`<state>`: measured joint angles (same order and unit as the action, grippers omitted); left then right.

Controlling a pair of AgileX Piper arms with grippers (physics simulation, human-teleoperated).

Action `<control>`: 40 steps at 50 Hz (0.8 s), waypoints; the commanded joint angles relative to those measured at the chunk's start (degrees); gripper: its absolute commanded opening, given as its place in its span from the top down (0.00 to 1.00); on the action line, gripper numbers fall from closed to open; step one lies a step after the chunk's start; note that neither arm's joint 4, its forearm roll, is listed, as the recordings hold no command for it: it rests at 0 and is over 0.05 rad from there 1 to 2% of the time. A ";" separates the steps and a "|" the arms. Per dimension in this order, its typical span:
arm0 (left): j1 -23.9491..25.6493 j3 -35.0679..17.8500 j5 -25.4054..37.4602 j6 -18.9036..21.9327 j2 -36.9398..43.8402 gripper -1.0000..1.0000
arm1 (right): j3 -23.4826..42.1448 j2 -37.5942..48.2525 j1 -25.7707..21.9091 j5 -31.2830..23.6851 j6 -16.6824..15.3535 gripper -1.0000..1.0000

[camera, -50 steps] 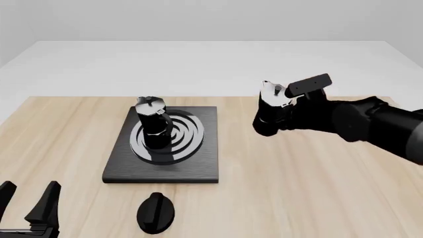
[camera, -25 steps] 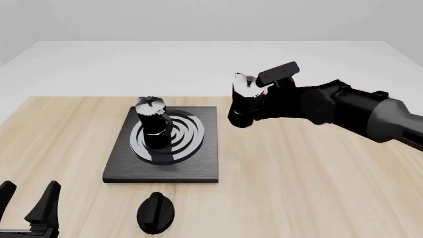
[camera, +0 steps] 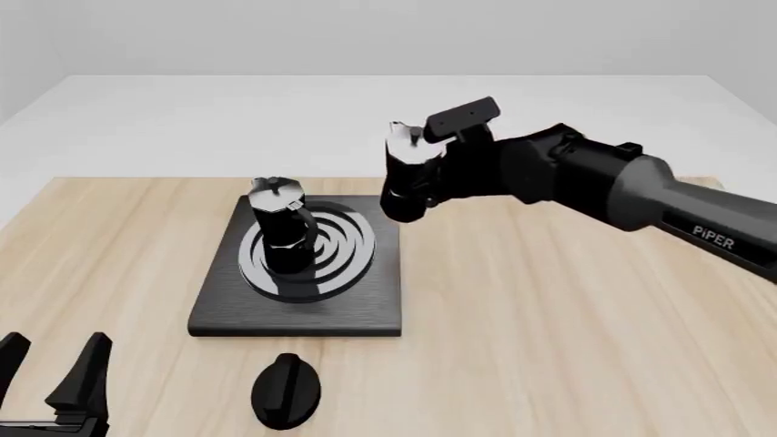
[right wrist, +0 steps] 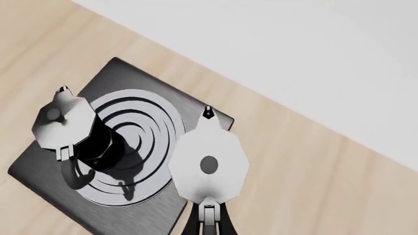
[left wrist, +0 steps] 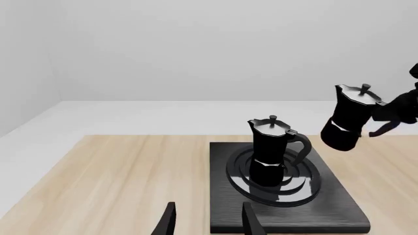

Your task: Put both moka pots on the stove.

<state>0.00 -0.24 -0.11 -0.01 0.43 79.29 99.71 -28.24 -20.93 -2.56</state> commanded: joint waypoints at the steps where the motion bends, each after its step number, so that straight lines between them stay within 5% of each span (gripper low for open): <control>1: 0.00 0.00 0.00 0.01 0.00 0.00 | 6.80 2.42 -1.36 -1.25 1.31 1.00; 40: 0.00 0.00 0.00 0.01 -0.01 0.00 | 20.69 13.63 -5.96 -6.38 4.64 1.00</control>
<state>0.00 -0.24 -0.11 -0.01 0.43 96.04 112.51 -33.16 -27.07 0.71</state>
